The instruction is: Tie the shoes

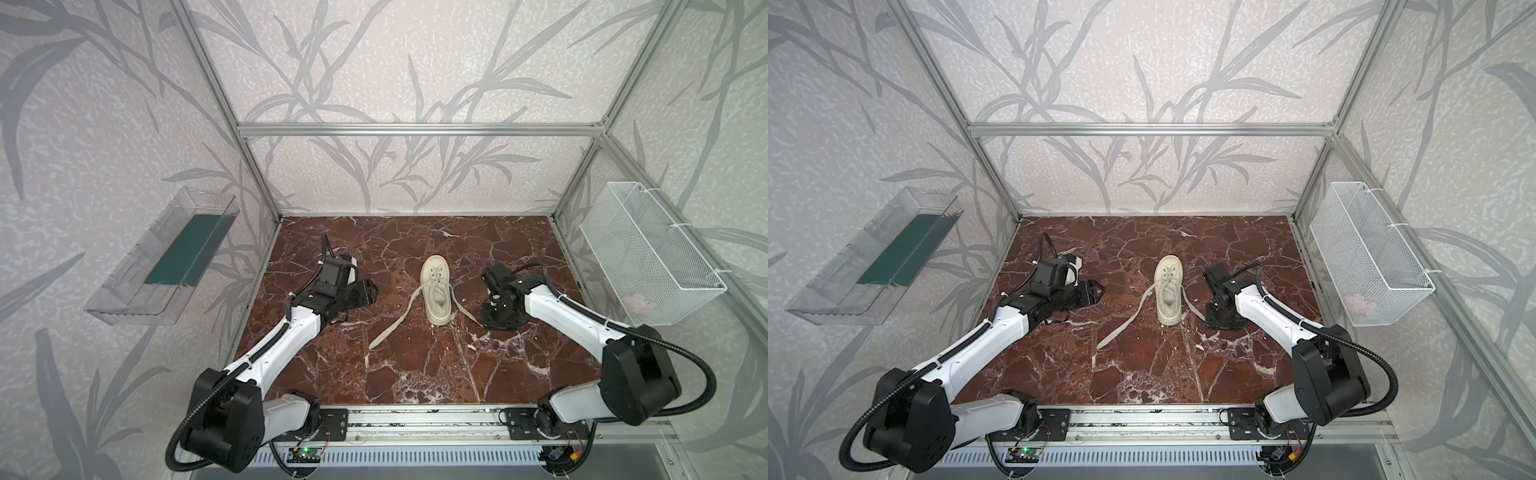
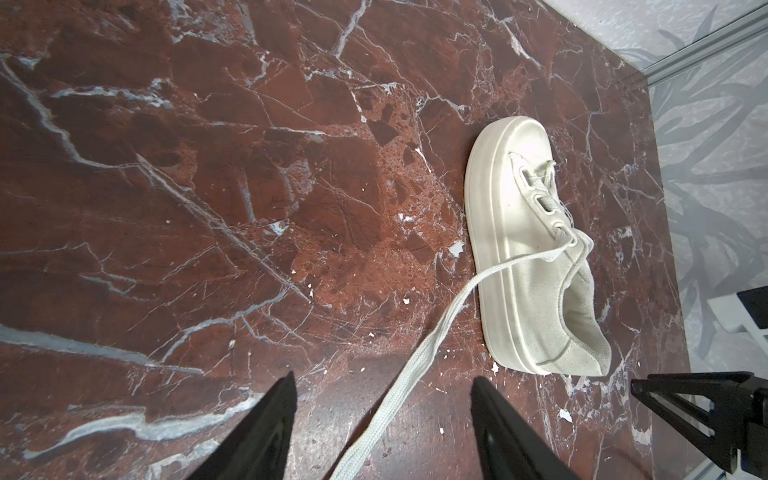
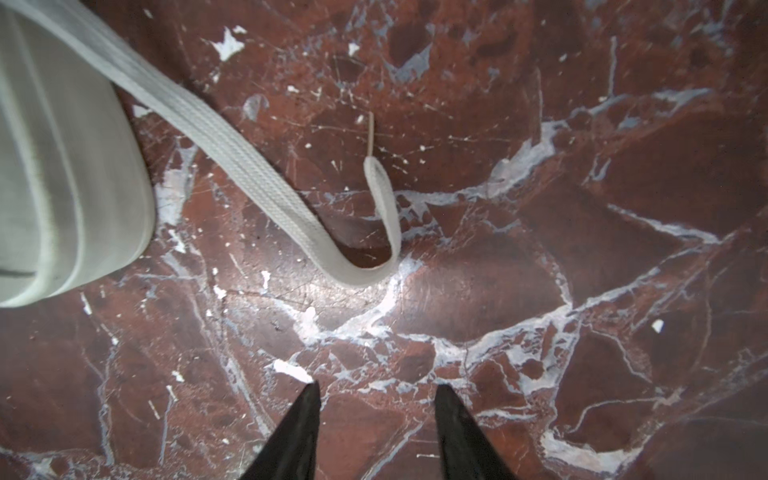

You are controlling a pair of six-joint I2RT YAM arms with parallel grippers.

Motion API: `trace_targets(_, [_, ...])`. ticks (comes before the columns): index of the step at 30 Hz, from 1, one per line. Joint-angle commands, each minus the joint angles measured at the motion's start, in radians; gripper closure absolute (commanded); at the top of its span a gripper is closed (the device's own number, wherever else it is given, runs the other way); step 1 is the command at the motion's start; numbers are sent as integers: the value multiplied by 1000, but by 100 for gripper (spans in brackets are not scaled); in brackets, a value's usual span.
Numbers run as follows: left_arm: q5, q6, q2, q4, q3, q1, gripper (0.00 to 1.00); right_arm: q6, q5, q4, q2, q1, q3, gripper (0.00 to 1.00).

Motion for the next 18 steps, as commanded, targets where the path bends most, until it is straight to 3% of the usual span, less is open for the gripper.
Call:
trace_targets(1, [-26, -14, 9, 11, 2, -4, 31, -5, 15, 39, 26, -11, -8, 56])
trace_targets(9, [-24, -21, 26, 26, 5, -6, 31, -45, -18, 112, 82, -87, -14, 69])
trace_targets(18, [-19, -23, 67, 42, 16, -15, 31, -78, -78, 160, 154, -117, 2, 74])
